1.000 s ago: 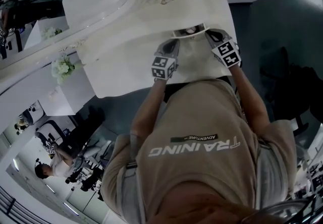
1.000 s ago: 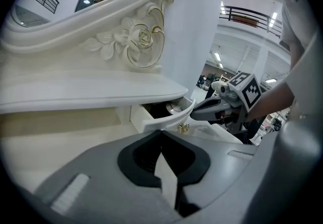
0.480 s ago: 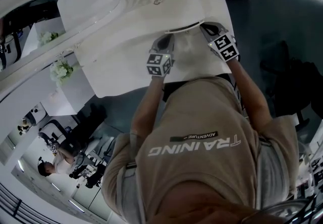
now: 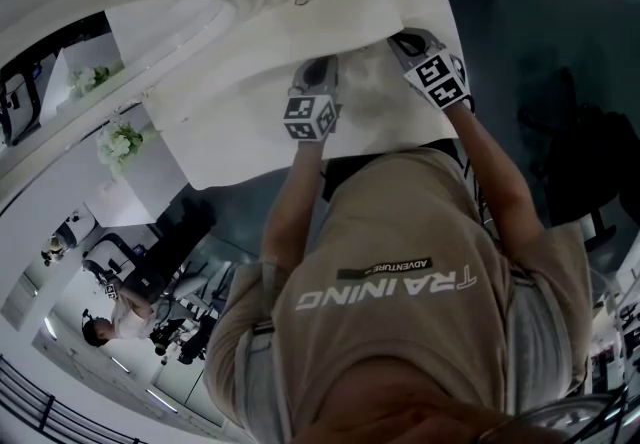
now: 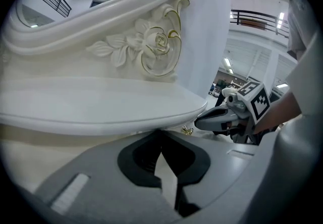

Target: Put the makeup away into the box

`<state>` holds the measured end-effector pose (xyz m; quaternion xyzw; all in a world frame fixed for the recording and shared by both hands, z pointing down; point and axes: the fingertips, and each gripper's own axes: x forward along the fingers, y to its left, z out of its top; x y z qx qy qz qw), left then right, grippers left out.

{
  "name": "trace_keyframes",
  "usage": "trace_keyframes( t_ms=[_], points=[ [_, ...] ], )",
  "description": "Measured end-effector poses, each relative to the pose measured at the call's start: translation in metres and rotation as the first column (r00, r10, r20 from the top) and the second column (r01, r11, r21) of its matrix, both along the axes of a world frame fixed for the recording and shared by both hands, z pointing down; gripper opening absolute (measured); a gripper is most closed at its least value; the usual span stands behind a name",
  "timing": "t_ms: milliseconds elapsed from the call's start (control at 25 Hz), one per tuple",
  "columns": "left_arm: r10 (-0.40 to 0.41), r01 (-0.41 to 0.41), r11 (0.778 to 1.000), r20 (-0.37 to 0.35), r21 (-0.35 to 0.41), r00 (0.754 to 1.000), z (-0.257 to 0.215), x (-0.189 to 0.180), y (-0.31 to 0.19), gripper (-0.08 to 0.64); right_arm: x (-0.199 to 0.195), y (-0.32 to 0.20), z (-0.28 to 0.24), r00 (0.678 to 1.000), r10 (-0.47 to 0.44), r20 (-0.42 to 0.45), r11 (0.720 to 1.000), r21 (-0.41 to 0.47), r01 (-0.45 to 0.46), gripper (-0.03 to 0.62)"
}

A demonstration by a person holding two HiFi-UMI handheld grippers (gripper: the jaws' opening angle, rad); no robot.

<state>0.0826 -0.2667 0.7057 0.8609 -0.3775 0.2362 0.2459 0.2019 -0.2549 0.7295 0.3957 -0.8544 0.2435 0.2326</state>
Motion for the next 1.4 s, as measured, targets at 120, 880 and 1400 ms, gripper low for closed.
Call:
trace_keyframes(
  t_ms=[120,880,1400],
  points=[
    [-0.005,0.005,1.000,-0.007,0.008,1.000,-0.001,0.003,-0.004,0.000,0.002,-0.003,-0.001,1.000,0.013,0.001,1.000,0.007,-0.013,0.003],
    [0.017,-0.017,1.000,-0.154,0.005,0.988,-0.042,-0.084,0.057,0.000,-0.059,0.069,-0.052,0.993,0.064,-0.100,0.998,0.018,-0.062,0.004],
    [0.151,-0.124,0.982,-0.194,0.143,0.969,-0.098,-0.184,0.106,0.000,-0.156,0.109,-0.128,0.983,0.183,-0.026,0.972,0.154,-0.177,0.003]
  ],
)
